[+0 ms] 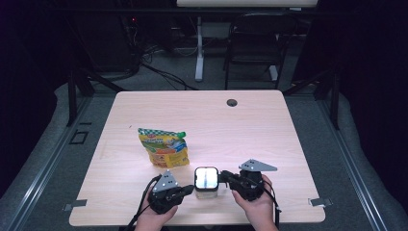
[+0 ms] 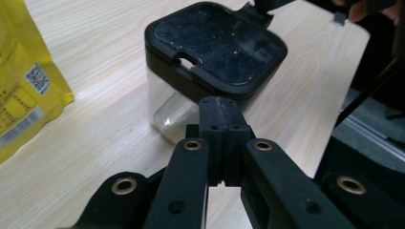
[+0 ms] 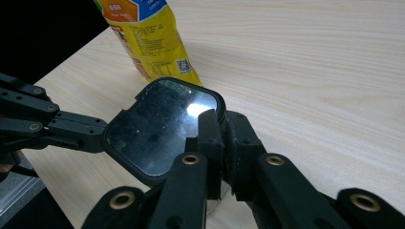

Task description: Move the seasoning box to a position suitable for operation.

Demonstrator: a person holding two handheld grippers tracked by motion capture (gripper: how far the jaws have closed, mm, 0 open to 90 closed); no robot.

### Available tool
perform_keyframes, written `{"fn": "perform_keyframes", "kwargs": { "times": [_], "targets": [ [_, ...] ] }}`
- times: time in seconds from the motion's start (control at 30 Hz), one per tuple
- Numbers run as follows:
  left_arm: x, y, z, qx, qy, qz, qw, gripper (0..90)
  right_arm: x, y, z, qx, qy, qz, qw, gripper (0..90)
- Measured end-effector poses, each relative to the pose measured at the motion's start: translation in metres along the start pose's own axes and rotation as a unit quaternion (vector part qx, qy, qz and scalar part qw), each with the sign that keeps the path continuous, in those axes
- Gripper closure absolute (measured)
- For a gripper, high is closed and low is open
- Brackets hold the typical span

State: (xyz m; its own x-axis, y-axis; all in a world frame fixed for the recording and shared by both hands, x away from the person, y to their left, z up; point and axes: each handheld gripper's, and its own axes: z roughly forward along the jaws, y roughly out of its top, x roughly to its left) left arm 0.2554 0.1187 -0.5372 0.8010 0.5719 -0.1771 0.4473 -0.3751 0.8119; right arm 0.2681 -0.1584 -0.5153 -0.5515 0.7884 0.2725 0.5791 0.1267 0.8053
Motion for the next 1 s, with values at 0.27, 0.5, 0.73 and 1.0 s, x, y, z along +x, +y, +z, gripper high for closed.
{"fn": "perform_keyframes", "kwargs": {
  "times": [0.27, 0.5, 0.73, 1.0],
  "targets": [
    [-0.003, 0.005, -0.001, -0.006, -0.001, 0.007, 1.0, 89.9, -0.001, 0.0, 0.0, 0.0, 0.002, 0.005, 1.0, 85.6],
    [-0.003, 0.009, 0.0, -0.009, 0.002, 0.005, 0.9999, 88.9, 0.0, 0.004, -0.007, 0.006, -0.004, -0.018, 0.9998, 76.6],
    [-0.006, 0.019, 0.001, -0.013, 0.004, 0.014, 0.9998, 88.8, 0.016, 0.007, -0.013, 0.027, -0.015, -0.086, 0.9958, 62.2],
    [-0.011, 0.034, 0.002, -0.019, 0.004, 0.025, 0.9995, 88.6, 0.036, -0.005, -0.018, 0.023, -0.016, -0.137, 0.9902, 58.8]
  ]
}}
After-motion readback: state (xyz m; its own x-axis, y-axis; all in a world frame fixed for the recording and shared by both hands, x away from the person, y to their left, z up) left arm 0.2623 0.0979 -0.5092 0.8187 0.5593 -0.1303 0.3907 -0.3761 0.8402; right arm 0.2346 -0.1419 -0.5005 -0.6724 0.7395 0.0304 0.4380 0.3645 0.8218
